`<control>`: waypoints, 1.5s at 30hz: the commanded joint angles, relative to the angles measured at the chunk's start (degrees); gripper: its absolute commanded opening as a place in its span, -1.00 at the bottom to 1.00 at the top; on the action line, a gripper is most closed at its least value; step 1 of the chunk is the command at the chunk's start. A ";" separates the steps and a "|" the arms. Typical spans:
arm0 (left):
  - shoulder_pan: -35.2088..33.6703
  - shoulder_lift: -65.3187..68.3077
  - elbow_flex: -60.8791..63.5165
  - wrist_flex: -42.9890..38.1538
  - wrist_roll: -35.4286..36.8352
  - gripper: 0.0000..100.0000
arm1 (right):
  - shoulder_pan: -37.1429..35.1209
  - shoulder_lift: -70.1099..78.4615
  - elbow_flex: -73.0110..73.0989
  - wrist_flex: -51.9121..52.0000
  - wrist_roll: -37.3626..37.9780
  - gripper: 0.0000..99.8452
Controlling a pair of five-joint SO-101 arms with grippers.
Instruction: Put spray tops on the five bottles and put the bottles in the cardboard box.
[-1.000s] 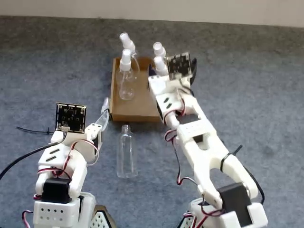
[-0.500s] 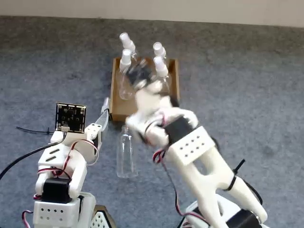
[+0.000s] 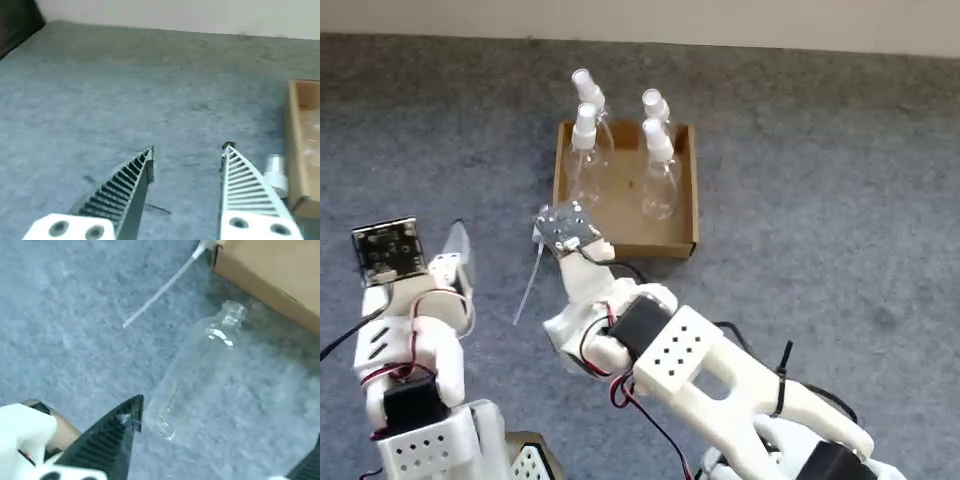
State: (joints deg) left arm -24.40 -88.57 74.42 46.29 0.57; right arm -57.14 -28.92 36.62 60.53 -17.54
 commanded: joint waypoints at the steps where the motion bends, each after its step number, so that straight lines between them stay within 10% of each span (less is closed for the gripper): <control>1: -4.70 -0.31 -0.13 -1.41 -3.87 -0.60 | -1.63 2.77 -0.40 -4.70 -2.02 -0.13; 13: -5.93 -0.57 0.48 -1.41 -4.66 -0.60 | -1.63 18.95 -0.92 -4.44 -10.81 -0.18; 21: -5.93 -0.57 -0.04 -1.41 -4.66 -0.60 | -1.45 12.00 -0.48 -4.44 -10.46 -1.00; 29: -5.58 0.22 -4.62 -1.05 -4.66 -0.60 | 0.84 -2.33 4.18 9.01 -10.29 -0.99; 38: -3.30 14.73 -15.43 3.87 -4.57 -0.60 | 24.40 -11.56 -2.95 22.73 8.79 -0.98; 45: -0.04 33.10 -20.62 7.65 -4.31 -0.59 | 14.55 -11.21 -6.73 15.08 7.38 -0.67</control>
State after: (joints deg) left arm -25.98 -63.96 57.19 52.97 -3.47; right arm -36.66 -39.12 33.10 80.75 -9.36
